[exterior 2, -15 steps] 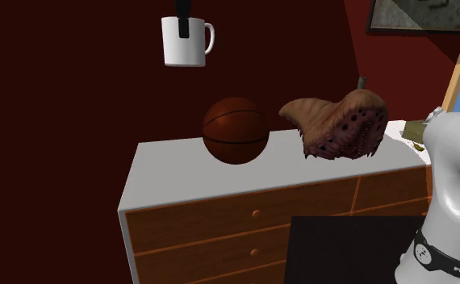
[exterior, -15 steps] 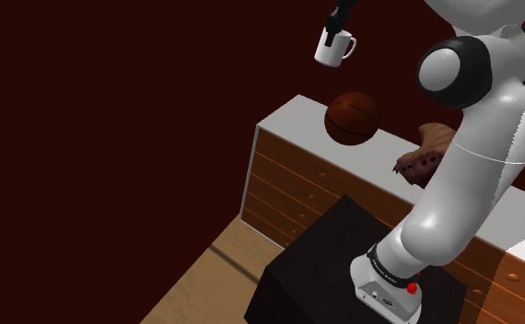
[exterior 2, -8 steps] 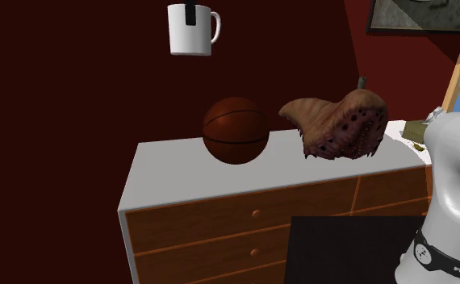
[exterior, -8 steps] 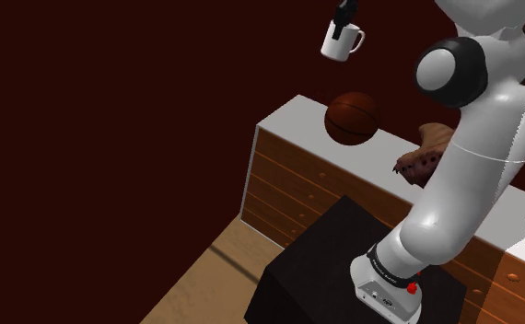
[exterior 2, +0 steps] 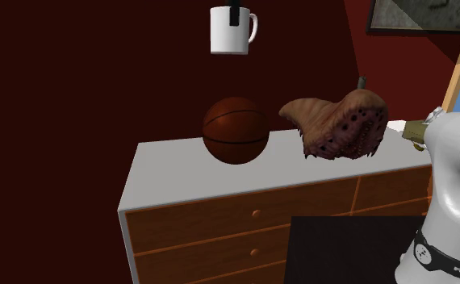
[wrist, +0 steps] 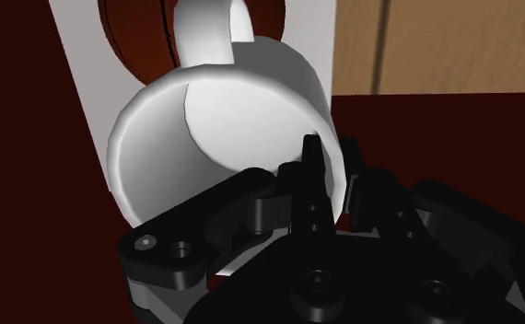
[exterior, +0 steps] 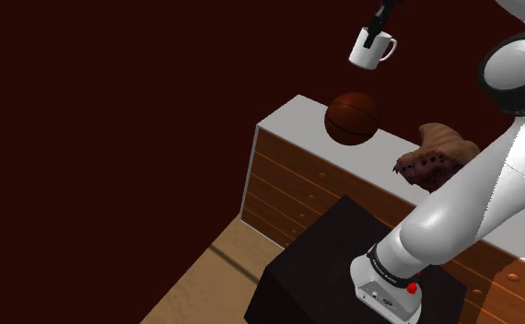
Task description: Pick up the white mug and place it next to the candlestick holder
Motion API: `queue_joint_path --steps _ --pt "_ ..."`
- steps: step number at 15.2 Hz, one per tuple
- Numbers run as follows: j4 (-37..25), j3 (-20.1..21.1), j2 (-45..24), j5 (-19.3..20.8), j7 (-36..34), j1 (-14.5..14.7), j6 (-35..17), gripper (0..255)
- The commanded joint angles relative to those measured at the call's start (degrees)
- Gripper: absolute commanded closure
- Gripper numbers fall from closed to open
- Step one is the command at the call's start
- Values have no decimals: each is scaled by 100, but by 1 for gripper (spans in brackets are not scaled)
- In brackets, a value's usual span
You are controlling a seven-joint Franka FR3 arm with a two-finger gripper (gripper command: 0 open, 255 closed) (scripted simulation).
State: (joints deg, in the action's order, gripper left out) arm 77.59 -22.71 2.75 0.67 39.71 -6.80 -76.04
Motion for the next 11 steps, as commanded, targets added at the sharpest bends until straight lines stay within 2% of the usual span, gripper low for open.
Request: queue_joint_path --steps 1,11 --pt "398 -46 345 141 130 -52 -83 255" --pt "1530 -429 1655 766 958 -460 -60 255"
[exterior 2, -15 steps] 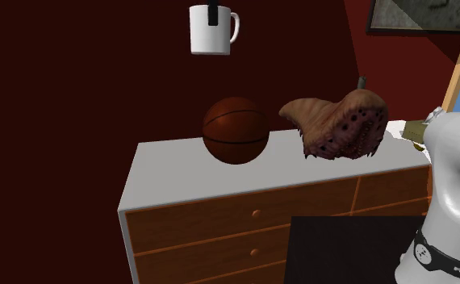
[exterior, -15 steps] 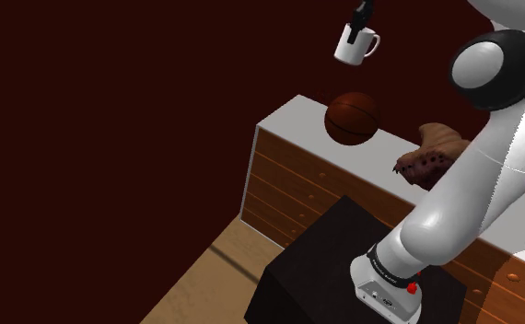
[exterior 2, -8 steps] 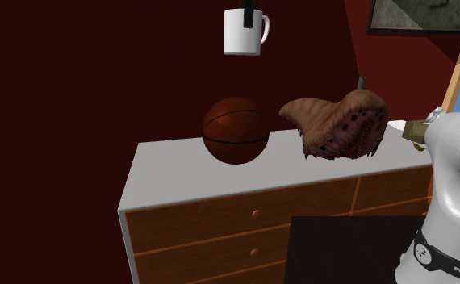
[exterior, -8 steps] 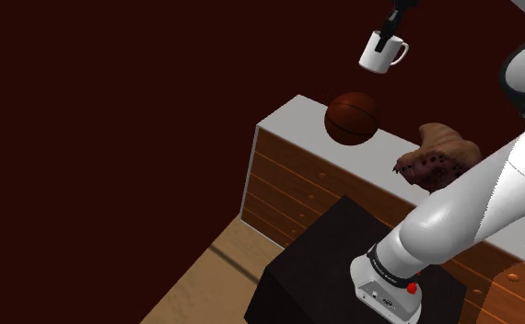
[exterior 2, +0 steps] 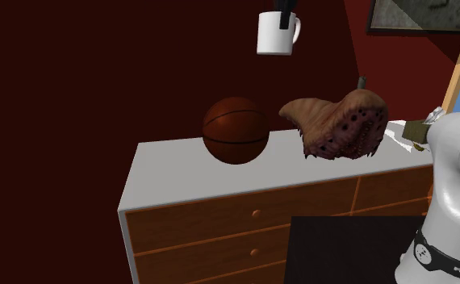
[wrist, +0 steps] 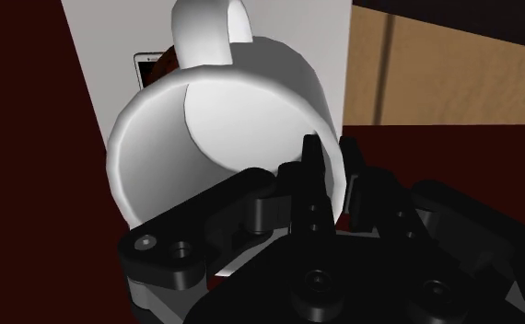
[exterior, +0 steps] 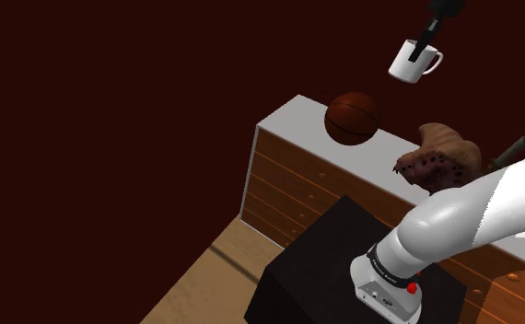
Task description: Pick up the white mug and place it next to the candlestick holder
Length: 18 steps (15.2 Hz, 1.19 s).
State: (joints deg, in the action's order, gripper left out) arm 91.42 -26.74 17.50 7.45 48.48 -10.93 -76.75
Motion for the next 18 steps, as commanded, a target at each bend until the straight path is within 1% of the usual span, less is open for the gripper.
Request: queue_joint_path --steps 1,9,14,18 --pt "214 -76 282 149 178 -92 27 255" --pt "491 -584 907 633 1056 -434 196 255" --pt "445 -1003 1121 923 1691 -603 307 255" --pt "291 -1410 1187 1132 2246 -696 381 255"
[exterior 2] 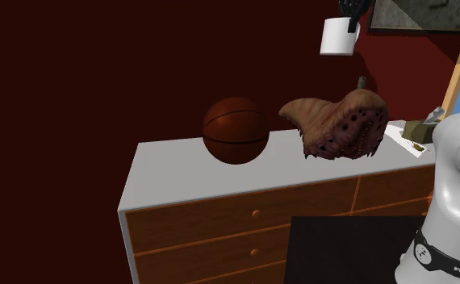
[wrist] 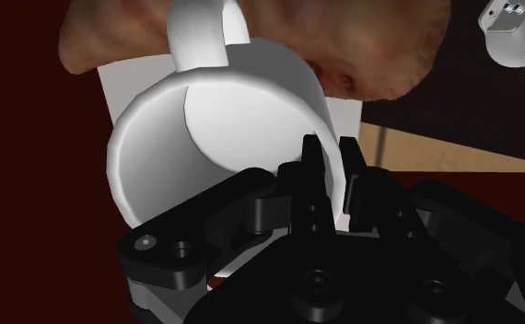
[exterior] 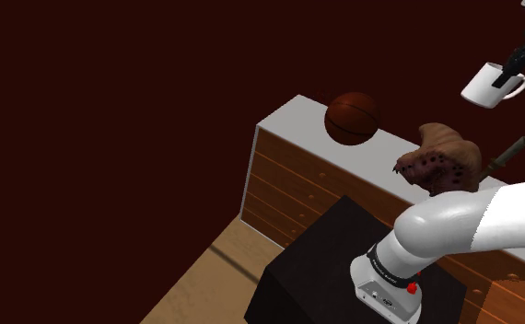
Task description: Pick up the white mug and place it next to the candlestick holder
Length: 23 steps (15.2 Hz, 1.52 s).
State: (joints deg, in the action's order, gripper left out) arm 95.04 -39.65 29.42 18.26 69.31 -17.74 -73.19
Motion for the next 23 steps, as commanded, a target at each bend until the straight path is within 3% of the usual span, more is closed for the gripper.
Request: queue_joint_path --steps 1,8,13,15,17,19,22,23 --pt "-127 -234 -3 99 308 -27 42 255" --pt "-706 -1242 -168 347 1401 45 124 255" --pt "-1354 -2357 -490 365 2282 410 152 255" --pt "-1682 -2993 -654 324 2655 726 168 255" --pt "-2063 -3788 -777 301 3007 1240 209 255" --pt "-2520 -4643 -733 414 3266 1979 317 255" --pt "-3417 -5644 -317 918 3518 3188 644 255" --pt "-3218 -5511 -327 887 3497 2992 527 255"
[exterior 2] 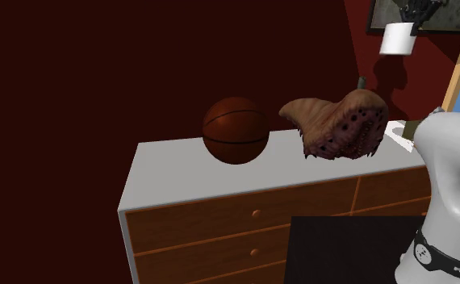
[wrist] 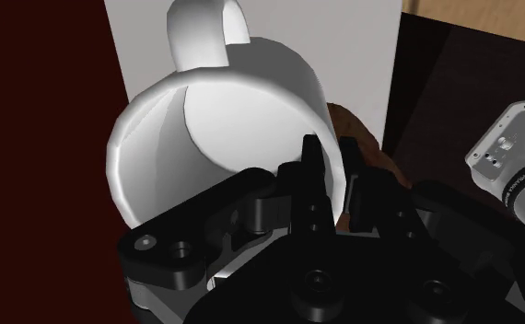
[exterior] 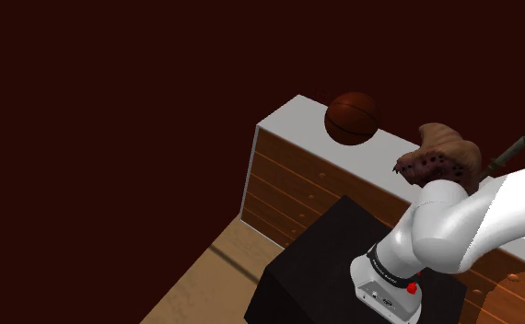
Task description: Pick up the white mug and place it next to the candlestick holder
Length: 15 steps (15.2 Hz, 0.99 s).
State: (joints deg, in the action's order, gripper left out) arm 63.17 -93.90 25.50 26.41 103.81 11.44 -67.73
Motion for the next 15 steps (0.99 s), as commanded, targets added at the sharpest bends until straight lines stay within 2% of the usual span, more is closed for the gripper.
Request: queue_joint_path --steps 1,8,15 --pt "160 14 39 25 40 -108 -139 255" --pt "1278 608 -50 -176 1 -1131 -872 255" --pt "2154 1044 13 -181 -81 -1807 -1477 255"
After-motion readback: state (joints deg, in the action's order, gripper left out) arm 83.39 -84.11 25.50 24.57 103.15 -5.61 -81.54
